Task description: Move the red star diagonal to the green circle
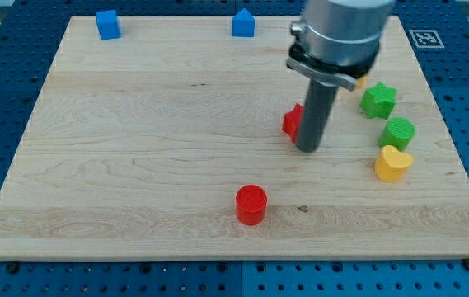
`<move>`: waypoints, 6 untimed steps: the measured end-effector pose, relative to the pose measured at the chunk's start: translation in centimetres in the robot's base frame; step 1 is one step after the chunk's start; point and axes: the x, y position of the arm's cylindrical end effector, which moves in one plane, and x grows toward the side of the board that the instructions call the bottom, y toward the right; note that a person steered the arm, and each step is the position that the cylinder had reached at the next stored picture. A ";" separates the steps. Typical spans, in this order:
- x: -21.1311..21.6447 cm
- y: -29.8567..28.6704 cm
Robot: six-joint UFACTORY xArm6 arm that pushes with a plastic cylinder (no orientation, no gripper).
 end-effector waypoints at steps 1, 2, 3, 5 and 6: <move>-3.4 -2.4; -6.6 -5.1; -6.8 -7.0; -2.3 -0.5; -2.5 6.3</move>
